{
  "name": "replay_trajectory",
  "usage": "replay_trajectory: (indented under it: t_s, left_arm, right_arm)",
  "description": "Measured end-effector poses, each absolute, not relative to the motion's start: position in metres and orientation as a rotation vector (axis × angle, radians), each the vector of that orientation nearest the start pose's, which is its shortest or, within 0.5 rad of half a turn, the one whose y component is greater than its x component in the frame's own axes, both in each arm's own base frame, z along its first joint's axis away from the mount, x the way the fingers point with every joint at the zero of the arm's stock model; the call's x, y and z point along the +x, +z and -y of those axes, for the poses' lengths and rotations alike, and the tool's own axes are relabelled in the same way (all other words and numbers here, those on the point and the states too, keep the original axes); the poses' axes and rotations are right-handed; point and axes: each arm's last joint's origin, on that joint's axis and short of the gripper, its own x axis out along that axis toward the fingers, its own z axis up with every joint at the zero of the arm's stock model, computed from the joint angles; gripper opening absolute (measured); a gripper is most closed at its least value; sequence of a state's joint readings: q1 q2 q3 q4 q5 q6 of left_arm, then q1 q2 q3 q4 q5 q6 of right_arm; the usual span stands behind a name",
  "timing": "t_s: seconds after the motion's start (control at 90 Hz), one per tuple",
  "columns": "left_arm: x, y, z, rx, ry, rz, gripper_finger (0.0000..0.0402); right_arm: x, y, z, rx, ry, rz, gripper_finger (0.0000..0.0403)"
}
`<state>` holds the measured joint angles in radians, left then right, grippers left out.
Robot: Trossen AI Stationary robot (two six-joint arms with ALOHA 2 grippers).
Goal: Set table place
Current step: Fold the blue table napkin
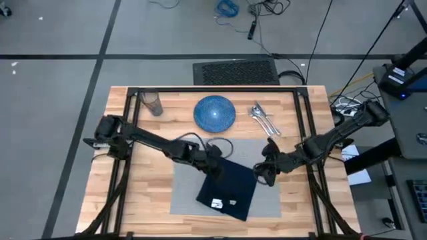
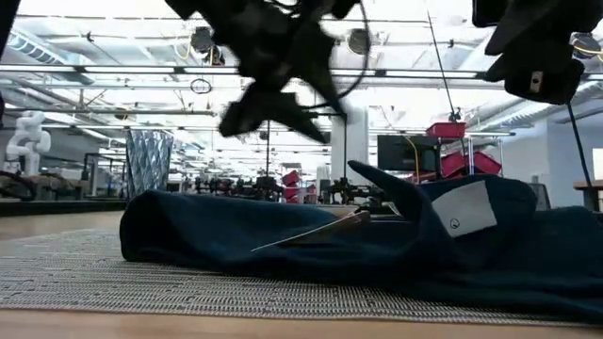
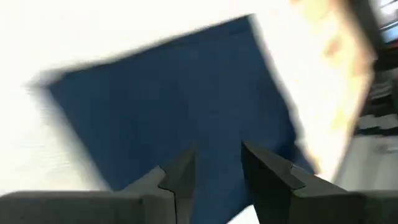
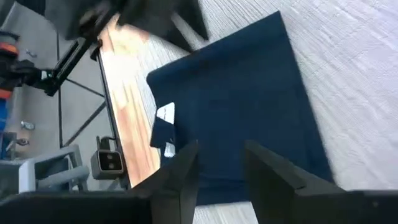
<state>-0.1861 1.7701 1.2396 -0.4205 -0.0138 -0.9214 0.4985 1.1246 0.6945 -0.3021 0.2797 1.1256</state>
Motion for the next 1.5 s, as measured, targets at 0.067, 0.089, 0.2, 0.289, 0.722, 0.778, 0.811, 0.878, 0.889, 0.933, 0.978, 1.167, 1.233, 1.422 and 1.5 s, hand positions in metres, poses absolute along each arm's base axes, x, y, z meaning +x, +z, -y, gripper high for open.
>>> replay_trajectory:
  t_s: [0.067, 0.089, 0.2, 0.289, 0.722, 0.778, 0.811, 0.878, 0.889, 0.933, 0.978, 1.167, 1.233, 1.422, 1.5]
  left_arm:
    - [0.352, 0.213, 0.058, -0.656, 0.313, -1.036, 0.0113]
    - [0.349, 0.213, 0.055, -0.627, 0.314, -1.062, 0.0113]
    - [0.343, 0.211, 0.045, -0.53, 0.264, -1.15, 0.0113]
    - [0.342, 0.21, 0.044, -0.473, 0.199, -1.178, 0.0113]
    - [0.324, 0.186, 0.042, -0.308, 0.114, -1.311, 0.0113]
    - [0.322, 0.183, 0.042, -0.308, 0.115, -1.323, 0.0113]
    - [0.322, 0.182, 0.042, -0.309, 0.113, -1.326, 0.0113]
    - [0.32, 0.181, 0.043, -0.308, 0.11, -1.332, 0.0113]
    - [0.32, 0.181, 0.043, -0.308, 0.11, -1.333, 0.0113]
    - [0.32, 0.179, 0.043, -0.309, 0.109, -1.338, 0.0113]
    - [0.319, 0.178, 0.042, -0.308, 0.11, -1.343, 0.0113]
    - [0.315, 0.174, 0.042, -0.308, 0.111, -1.36, 0.0113]
    - [0.315, 0.174, 0.044, -0.305, 0.108, -1.361, 0.0113]
    - [0.317, 0.174, 0.045, -0.313, 0.093, -1.34, 0.0113]
    - [0.317, 0.174, 0.045, -0.316, 0.09, -1.339, 0.0113]
  right_arm:
    - [0.206, 0.222, -0.103, 0.82, -0.242, -0.704, 0.0105]
    - [0.208, 0.22, -0.104, 0.83, -0.26, -0.704, 0.0105]
    - [0.217, 0.208, -0.107, 0.872, -0.337, -0.682, 0.0105]
    - [0.226, 0.199, -0.109, 0.914, -0.368, -0.675, 0.0105]
    - [0.248, 0.152, -0.16, 1.156, -0.303, -0.668, 0.0105]
    - [0.248, 0.145, -0.163, 1.181, -0.31, -0.703, 0.0105]
    - [0.248, 0.141, -0.165, 1.19, -0.311, -0.73, 0.0105]
    - [0.249, 0.132, -0.168, 1.212, -0.295, -0.788, 0.0105]
    - [0.249, 0.131, -0.169, 1.217, -0.289, -0.799, 0.0105]
    - [0.251, 0.128, -0.173, 1.243, -0.231, -0.845, 0.0105]
    - [0.251, 0.132, -0.183, 1.263, -0.106, -0.882, 0.0105]
    - [0.216, 0.167, -0.224, 1.252, 0.121, -0.857, 0.0105]
    - [0.208, 0.166, -0.219, 1.235, -0.012, -0.833, 0.0105]
    - [0.211, 0.163, -0.202, 1.247, -0.236, -0.708, 0.0105]
    - [0.219, 0.164, -0.195, 1.231, -0.25, -0.677, 0.0105]
